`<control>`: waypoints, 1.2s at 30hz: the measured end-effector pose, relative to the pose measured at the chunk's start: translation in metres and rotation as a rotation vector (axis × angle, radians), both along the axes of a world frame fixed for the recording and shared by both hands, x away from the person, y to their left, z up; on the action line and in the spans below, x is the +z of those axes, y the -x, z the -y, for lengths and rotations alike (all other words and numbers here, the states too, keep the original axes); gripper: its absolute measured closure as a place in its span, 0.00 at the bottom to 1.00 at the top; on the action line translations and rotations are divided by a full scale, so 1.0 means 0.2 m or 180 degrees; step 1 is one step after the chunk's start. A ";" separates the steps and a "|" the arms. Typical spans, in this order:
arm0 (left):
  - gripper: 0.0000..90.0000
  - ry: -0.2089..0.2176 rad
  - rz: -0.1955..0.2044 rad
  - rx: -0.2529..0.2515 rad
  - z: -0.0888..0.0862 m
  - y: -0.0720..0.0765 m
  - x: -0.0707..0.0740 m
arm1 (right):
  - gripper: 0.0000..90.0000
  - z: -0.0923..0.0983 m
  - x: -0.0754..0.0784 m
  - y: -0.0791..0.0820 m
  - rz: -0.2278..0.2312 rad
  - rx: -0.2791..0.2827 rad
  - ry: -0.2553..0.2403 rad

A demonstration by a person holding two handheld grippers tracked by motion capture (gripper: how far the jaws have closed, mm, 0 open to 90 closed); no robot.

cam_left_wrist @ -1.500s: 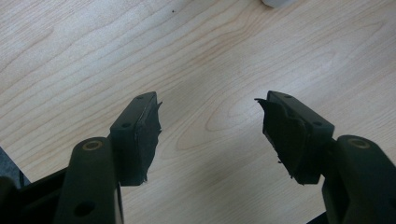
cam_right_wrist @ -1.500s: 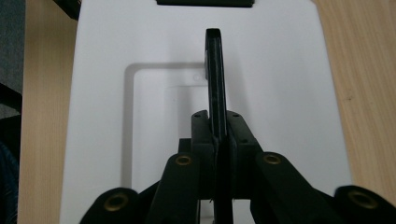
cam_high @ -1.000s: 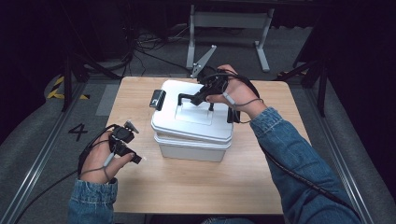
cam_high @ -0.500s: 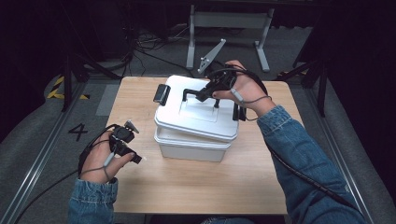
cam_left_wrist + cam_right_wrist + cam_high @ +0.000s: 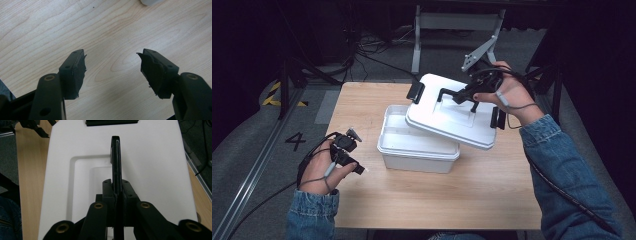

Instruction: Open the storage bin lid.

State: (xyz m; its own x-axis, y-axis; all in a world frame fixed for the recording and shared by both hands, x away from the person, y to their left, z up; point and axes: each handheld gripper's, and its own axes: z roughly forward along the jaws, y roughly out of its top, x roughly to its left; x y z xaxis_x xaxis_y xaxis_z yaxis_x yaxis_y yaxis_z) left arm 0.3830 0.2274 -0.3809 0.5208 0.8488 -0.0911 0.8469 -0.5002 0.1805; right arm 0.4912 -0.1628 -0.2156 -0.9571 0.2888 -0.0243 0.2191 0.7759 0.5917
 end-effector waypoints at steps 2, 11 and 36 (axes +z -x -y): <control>0.41 -0.0014 -0.0002 -0.0002 0.00 0.00 0.00 | 0.94 0.04 0.00 0.00 -0.0015 -0.0061 0.0011; 0.41 -0.0008 -0.0019 0.0003 -0.01 0.00 0.00 | 0.94 0.25 0.00 -0.01 -0.0091 -0.0308 -0.0022; 0.41 -0.0012 -0.0021 0.0052 -0.02 0.00 -0.02 | 0.94 0.71 -0.18 -0.13 -0.0225 -0.1182 0.0038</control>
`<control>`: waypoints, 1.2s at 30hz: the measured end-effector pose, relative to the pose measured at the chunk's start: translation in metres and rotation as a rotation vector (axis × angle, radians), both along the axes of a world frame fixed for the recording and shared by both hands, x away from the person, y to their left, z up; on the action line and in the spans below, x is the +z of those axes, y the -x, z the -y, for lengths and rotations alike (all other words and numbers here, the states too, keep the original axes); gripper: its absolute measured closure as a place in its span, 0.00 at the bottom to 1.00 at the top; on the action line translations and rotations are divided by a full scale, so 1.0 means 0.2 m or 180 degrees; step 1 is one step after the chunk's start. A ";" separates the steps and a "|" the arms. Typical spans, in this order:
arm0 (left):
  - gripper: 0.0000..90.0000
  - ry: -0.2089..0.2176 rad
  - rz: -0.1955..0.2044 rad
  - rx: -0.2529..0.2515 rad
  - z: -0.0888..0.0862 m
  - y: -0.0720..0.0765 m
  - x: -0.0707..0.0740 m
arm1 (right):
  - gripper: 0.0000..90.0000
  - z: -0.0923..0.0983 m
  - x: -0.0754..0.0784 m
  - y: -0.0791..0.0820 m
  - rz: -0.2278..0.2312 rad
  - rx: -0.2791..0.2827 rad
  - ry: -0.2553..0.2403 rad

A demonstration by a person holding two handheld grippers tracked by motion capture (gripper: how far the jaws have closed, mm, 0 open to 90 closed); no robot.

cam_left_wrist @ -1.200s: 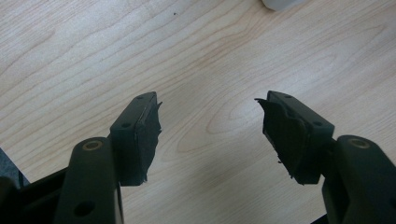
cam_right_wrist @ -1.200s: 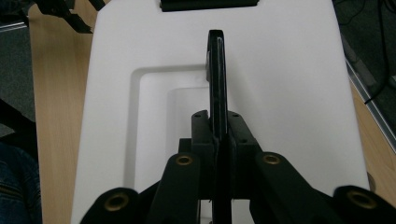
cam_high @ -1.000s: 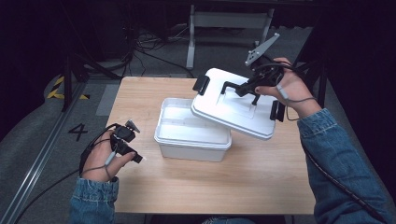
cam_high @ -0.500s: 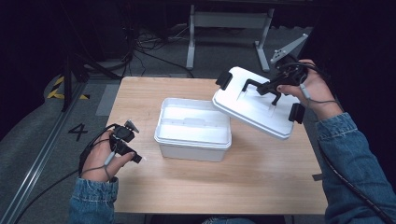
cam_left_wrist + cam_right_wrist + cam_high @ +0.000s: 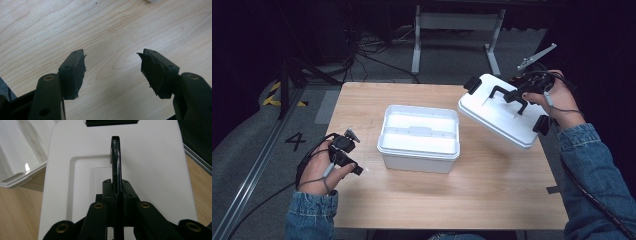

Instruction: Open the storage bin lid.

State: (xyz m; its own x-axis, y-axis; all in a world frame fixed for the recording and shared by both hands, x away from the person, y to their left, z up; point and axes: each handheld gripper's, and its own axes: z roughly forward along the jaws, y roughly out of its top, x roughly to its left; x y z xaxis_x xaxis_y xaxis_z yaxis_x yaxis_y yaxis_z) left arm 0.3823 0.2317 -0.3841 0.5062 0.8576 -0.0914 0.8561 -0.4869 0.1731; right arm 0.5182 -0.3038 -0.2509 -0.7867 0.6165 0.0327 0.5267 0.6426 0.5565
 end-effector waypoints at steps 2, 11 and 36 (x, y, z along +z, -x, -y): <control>0.41 -0.0002 -0.0023 -0.0017 0.00 0.00 0.00 | 0.94 0.02 -0.03 -0.01 -0.0006 -0.0048 0.0009; 0.41 0.0006 -0.0023 -0.0015 0.01 0.00 0.00 | 0.94 0.09 -0.19 -0.06 -0.0054 -0.0158 0.0067; 0.40 0.0000 -0.0041 -0.0014 0.00 0.00 -0.01 | 0.94 0.12 -0.64 -0.10 -0.0315 -0.0218 0.0027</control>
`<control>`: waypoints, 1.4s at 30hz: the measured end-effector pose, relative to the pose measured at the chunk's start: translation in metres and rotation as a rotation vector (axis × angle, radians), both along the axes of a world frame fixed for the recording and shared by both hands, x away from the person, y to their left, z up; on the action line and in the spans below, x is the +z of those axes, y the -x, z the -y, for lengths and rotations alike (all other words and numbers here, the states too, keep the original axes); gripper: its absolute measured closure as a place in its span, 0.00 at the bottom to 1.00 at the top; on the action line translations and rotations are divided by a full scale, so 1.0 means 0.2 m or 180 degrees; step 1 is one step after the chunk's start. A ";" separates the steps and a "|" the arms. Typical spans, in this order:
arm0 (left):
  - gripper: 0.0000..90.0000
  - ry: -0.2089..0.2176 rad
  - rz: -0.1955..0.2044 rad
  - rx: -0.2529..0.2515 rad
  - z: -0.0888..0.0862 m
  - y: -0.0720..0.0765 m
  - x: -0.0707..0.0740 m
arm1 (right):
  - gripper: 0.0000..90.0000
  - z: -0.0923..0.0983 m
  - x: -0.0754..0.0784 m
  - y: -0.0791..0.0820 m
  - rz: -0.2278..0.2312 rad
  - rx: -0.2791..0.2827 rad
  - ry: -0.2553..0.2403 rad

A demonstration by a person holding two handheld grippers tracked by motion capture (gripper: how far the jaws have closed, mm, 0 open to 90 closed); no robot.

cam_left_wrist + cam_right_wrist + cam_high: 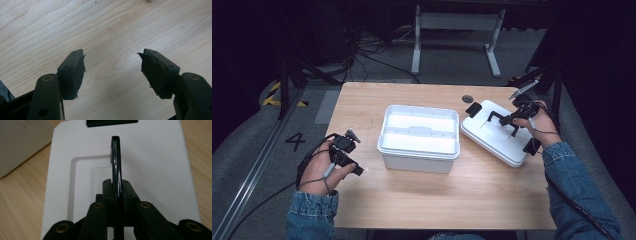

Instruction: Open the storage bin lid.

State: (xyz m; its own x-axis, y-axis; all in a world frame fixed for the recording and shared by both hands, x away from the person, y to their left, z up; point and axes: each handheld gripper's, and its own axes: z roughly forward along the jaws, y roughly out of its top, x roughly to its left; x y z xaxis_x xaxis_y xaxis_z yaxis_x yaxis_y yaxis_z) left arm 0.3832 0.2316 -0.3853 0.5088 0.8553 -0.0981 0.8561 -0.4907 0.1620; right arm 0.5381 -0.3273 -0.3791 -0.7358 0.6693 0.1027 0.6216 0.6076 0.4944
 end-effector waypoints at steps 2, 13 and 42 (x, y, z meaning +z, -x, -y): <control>0.40 -0.0007 0.0001 0.0006 0.00 0.00 0.00 | 0.94 0.00 -0.03 0.00 -0.0017 -0.0003 -0.0009; 0.40 -0.0005 -0.0006 0.0010 0.00 0.00 0.00 | 0.94 0.00 -0.15 -0.01 -0.0066 -0.0036 -0.0058; 0.39 0.0007 -0.0026 -0.0005 0.00 -0.01 -0.01 | 0.58 0.05 -0.13 0.00 0.0008 -0.0399 -0.0221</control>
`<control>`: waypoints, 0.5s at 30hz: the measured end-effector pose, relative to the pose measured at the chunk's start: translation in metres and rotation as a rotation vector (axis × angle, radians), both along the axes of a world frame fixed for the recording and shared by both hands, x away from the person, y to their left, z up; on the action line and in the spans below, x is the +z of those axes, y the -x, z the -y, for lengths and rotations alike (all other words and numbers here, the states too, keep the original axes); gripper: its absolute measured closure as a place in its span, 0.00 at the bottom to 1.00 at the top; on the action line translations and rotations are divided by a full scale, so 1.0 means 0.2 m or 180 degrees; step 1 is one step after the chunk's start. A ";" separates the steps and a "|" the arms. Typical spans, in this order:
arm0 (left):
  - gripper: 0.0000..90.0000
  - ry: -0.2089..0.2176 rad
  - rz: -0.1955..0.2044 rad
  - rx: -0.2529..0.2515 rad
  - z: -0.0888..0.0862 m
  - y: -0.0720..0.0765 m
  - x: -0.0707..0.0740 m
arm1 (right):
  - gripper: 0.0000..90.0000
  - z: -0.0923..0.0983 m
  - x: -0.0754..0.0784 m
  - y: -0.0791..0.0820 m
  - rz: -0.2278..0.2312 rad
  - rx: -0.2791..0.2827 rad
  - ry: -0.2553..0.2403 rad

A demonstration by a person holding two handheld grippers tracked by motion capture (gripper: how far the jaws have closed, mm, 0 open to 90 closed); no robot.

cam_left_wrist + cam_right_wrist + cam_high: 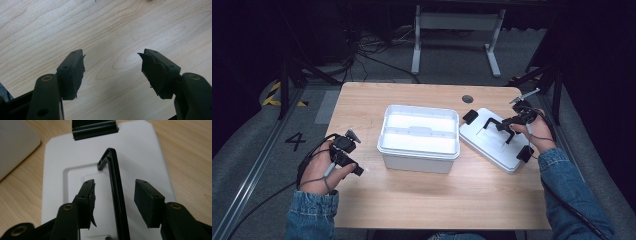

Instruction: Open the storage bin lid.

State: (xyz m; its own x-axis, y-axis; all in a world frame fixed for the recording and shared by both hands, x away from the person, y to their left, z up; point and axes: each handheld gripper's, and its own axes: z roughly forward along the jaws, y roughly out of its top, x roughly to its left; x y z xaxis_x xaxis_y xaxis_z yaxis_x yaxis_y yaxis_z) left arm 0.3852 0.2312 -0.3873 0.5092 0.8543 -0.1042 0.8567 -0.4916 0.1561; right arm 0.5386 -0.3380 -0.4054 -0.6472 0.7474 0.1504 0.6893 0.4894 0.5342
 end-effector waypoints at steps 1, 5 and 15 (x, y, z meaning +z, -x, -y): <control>0.39 0.0003 0.0007 0.0013 0.00 0.00 0.00 | 0.58 0.00 0.02 0.01 0.0026 -0.0013 0.0004; 0.39 0.0002 0.0001 -0.0012 0.01 0.00 0.00 | 0.57 -0.02 0.09 0.05 0.0171 0.0038 0.0054; 0.39 -0.0008 0.0007 -0.0016 0.01 0.00 0.00 | 0.57 -0.17 0.27 0.26 0.0420 0.0452 -0.0039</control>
State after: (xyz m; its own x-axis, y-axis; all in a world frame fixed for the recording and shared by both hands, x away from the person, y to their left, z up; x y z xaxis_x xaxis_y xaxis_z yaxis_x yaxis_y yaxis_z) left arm 0.3844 0.2300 -0.3880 0.5139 0.8519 -0.1008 0.8538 -0.4965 0.1567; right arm 0.4857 -0.3048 -0.3521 -0.7607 0.6458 0.0659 0.5374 0.5696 0.6219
